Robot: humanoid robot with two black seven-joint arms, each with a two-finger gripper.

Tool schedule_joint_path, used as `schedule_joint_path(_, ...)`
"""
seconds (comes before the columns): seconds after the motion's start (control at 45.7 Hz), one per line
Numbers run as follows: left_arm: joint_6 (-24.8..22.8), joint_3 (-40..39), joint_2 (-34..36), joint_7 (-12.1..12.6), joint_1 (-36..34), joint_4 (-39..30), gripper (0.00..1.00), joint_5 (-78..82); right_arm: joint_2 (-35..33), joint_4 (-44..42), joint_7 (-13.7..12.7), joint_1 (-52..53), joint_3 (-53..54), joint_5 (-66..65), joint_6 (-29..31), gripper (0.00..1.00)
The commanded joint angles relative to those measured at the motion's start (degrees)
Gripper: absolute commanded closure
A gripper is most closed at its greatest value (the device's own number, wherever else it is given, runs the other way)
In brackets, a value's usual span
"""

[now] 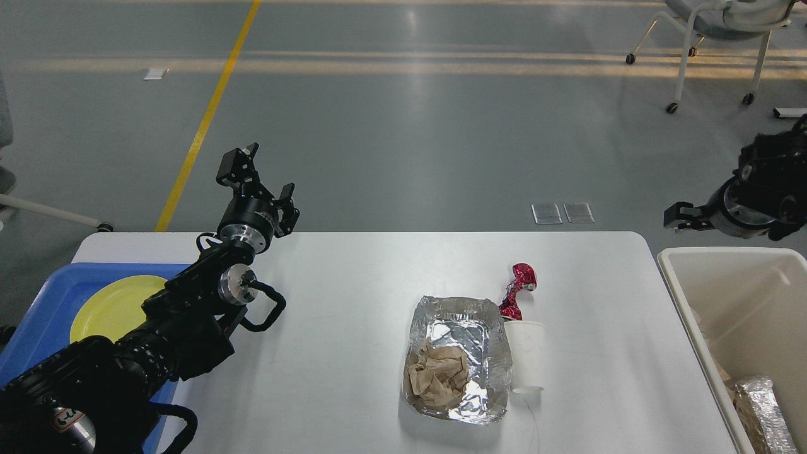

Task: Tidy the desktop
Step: 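Swing the right gripper over toward the red wrapper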

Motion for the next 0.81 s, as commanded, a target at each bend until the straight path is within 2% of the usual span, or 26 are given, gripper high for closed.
schedule_joint_path(0.0, 0.0, 0.0, 0.0, 0.0, 0.0, 0.0, 0.00, 0.0, -1.7, 9.3, 0.1, 10.6, 2.3, 1.5, 5.4, 0.00)
schedule_joint_path(0.263, 0.0, 0.0, 0.0, 0.0, 0.0, 0.0, 0.00, 0.0, -7.9, 22.0, -0.6, 24.5, 18.6, 5.5, 27.2, 0.00)
schedule_joint_path(0.46, 0.0, 0.0, 0.0, 0.0, 0.0, 0.0, 0.00, 0.0, -11.6, 28.7, -0.8, 30.2, 27.4, 8.8, 27.5, 0.00)
schedule_joint_path(0.788, 0.0, 0.0, 0.0, 0.0, 0.0, 0.0, 0.00, 0.0, -12.7, 38.8, -0.8, 40.0, 29.3, 13.3, 27.5, 0.00)
